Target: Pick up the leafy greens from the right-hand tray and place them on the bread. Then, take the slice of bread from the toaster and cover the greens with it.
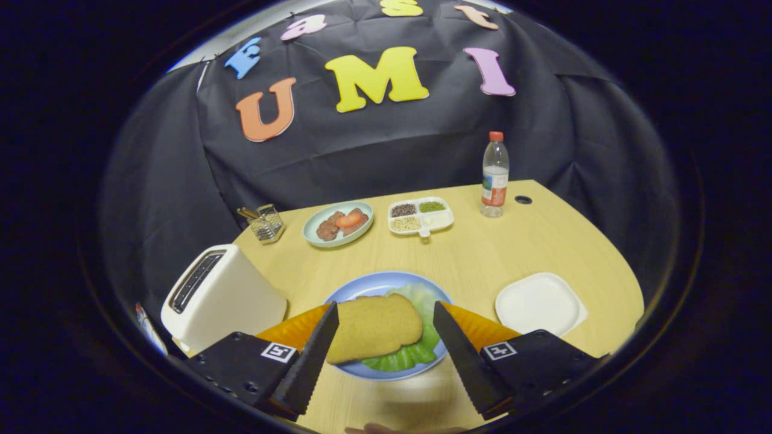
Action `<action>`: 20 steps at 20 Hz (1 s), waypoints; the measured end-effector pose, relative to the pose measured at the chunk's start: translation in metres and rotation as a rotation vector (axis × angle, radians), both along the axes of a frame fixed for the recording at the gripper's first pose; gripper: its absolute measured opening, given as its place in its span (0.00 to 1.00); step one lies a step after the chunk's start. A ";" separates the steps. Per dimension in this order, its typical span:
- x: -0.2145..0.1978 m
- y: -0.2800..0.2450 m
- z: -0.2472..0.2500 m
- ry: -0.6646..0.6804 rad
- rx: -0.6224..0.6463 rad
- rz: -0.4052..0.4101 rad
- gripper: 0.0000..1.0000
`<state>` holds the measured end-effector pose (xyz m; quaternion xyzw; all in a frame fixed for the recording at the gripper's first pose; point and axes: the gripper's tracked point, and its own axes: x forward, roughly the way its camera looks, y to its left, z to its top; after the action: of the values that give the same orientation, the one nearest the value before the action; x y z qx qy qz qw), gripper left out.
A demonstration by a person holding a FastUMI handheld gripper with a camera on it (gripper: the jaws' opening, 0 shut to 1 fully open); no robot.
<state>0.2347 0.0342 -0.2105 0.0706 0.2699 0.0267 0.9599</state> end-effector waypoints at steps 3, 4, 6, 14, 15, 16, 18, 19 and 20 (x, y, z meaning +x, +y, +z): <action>-0.030 -0.001 0.037 -0.069 -0.054 -0.003 0.96; -0.039 -0.002 0.050 -0.096 -0.063 -0.008 0.96; -0.061 -0.001 0.079 -0.149 -0.080 -0.019 0.96; -0.153 -0.003 0.188 -0.379 -0.162 -0.050 0.96; -0.164 -0.005 0.197 -0.406 -0.170 -0.057 0.96; -0.175 -0.008 0.204 -0.430 -0.178 -0.064 0.96; -0.195 -0.016 0.215 -0.462 -0.198 -0.079 0.96; -0.212 -0.018 0.216 -0.481 -0.204 -0.081 0.96; -0.222 -0.018 0.224 -0.506 -0.205 -0.076 0.96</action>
<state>0.0131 0.0164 0.0134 -0.0255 0.0199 -0.0199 0.9993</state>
